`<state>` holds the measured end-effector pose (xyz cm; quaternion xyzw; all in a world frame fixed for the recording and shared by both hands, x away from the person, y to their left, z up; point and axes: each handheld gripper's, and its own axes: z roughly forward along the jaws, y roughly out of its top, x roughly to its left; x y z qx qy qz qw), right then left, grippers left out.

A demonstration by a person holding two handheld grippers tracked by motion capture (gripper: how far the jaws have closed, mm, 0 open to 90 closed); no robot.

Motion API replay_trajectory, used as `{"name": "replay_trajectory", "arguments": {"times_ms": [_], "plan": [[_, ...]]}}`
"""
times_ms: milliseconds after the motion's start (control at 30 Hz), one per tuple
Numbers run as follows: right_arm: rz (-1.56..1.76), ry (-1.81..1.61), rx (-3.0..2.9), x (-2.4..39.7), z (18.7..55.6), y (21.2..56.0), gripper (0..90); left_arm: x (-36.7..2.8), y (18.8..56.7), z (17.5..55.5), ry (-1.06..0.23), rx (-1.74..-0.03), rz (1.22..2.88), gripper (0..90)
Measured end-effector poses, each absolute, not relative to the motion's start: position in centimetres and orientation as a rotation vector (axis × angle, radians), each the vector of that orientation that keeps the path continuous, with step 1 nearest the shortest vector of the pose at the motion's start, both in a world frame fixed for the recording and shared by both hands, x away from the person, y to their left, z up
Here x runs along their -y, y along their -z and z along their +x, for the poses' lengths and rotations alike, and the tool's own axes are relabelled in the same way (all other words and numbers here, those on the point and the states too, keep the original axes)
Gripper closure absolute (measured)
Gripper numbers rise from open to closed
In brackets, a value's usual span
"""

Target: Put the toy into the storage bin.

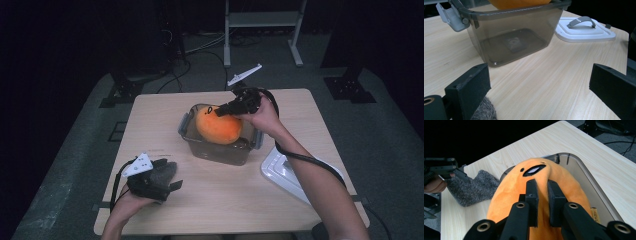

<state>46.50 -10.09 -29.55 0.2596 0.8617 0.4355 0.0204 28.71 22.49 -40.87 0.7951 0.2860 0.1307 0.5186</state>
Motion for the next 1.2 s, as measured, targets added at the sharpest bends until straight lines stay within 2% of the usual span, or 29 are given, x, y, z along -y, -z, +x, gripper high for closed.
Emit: {"name": "replay_trajectory", "arguments": {"times_ms": [1200], "plan": [[0.884,-1.286,-2.706,10.2,48.6,32.5,80.0,-22.5,40.9,28.8,-0.310,-0.683,1.908,2.8]]}}
